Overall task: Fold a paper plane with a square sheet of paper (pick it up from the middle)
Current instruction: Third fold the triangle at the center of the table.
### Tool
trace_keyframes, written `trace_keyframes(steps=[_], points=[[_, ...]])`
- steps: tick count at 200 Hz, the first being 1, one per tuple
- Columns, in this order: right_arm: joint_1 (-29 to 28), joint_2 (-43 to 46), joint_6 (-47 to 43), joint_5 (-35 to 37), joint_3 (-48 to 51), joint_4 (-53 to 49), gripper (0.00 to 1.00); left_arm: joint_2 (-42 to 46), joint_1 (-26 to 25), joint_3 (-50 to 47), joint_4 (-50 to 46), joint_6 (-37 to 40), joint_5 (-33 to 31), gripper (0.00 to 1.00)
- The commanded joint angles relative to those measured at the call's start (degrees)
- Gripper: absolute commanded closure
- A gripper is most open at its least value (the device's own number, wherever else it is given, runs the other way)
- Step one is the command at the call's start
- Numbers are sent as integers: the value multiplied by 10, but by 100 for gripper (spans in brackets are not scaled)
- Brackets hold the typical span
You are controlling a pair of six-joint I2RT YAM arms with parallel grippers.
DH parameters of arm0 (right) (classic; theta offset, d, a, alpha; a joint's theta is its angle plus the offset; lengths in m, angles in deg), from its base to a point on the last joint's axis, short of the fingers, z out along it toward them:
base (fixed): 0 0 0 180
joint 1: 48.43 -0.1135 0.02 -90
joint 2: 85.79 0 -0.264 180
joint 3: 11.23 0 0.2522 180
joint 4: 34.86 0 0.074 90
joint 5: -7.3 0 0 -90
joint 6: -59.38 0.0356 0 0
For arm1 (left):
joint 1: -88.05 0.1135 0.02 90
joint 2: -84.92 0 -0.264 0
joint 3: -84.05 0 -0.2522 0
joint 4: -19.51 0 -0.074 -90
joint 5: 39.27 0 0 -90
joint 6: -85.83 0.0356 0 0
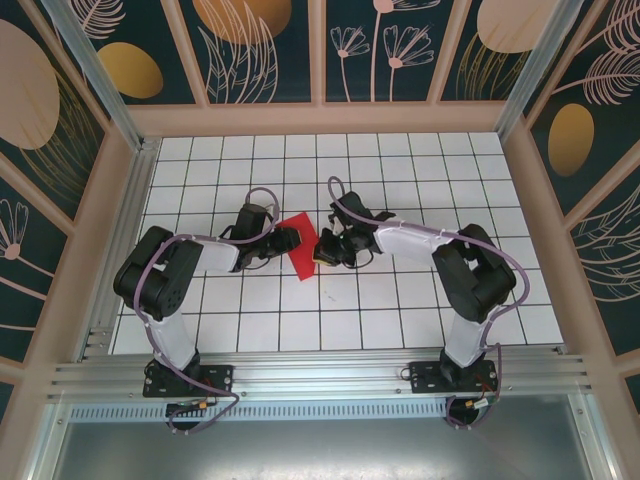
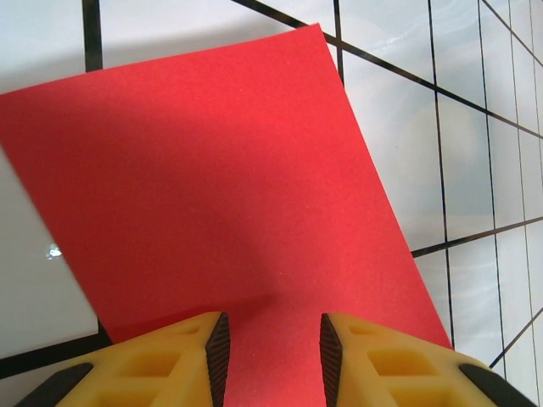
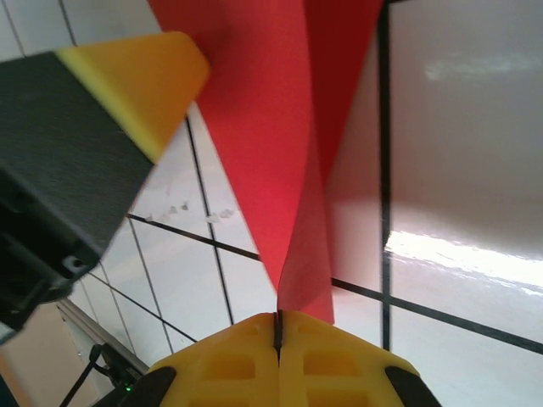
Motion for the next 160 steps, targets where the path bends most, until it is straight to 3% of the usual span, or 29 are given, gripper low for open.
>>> trace_keyframes(steps=[1, 63, 120, 160], points=[[-8, -15, 14, -1, -33, -3, 100, -22, -1, 5, -16, 11, -9, 63], [-13, -62, 25, -9, -61, 33, 100, -9, 0, 14, -19, 6, 0, 64], [-16, -79, 20, 4, -62, 26, 100, 45, 11, 27, -23, -7, -36, 55], [-16, -81, 17, 7, -61, 28, 100, 9, 16, 51, -50, 13, -49, 58]])
